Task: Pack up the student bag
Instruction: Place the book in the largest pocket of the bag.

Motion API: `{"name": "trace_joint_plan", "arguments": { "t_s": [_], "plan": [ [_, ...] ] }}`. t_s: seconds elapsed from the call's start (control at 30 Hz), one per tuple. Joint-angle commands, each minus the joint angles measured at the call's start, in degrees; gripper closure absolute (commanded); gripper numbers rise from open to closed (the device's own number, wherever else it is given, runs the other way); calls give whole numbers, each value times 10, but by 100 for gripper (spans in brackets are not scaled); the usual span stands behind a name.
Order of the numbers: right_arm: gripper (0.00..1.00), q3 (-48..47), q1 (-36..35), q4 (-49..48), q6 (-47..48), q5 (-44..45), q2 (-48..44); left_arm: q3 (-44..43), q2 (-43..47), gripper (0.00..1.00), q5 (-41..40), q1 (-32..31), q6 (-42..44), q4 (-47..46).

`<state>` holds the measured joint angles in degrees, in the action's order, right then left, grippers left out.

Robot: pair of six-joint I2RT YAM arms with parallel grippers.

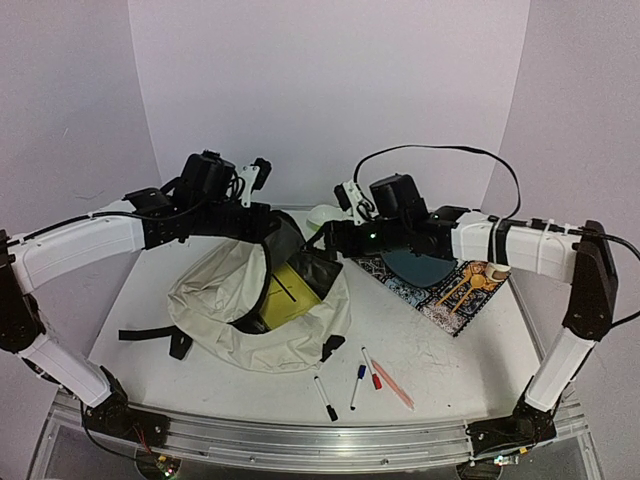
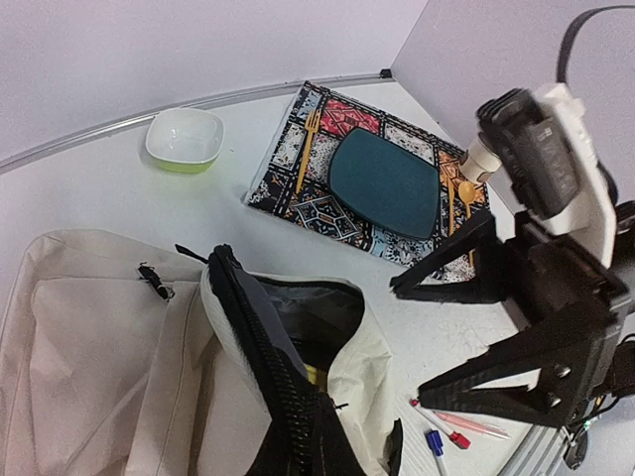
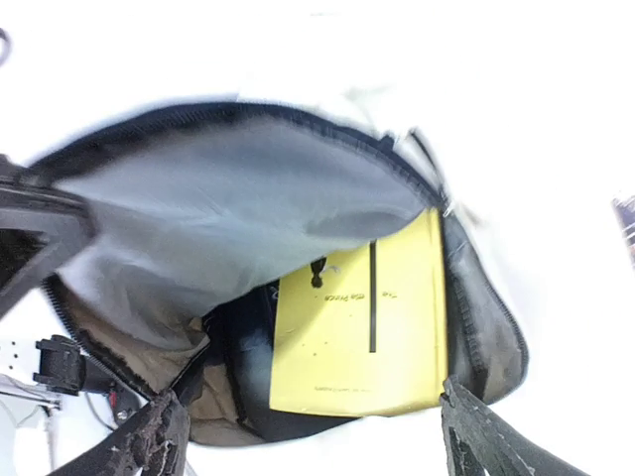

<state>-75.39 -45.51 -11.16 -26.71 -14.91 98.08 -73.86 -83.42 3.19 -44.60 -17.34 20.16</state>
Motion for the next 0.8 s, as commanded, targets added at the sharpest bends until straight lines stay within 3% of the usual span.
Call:
{"name": "trace_joint_plan", "arguments": {
  "t_s": [0.0,0.2,0.47,0.57,0.77],
  "plan": [
    [12,24,10,23,43,45,-14,26,27,100,44,2,8,-10],
    [16,25,25,31,49,68,7,70,29,99,97,2,-3,-10],
    [18,4,26,40,36,90,75,100,-16,89,184,-7,-25,-25],
    [18,-3,26,47,30,118,97,110,-32,82,205,-15,-27,-28],
    [19,-12,26,65,27,143,122,131,-47,58,218,-29,-28,-28]
  ]
}}
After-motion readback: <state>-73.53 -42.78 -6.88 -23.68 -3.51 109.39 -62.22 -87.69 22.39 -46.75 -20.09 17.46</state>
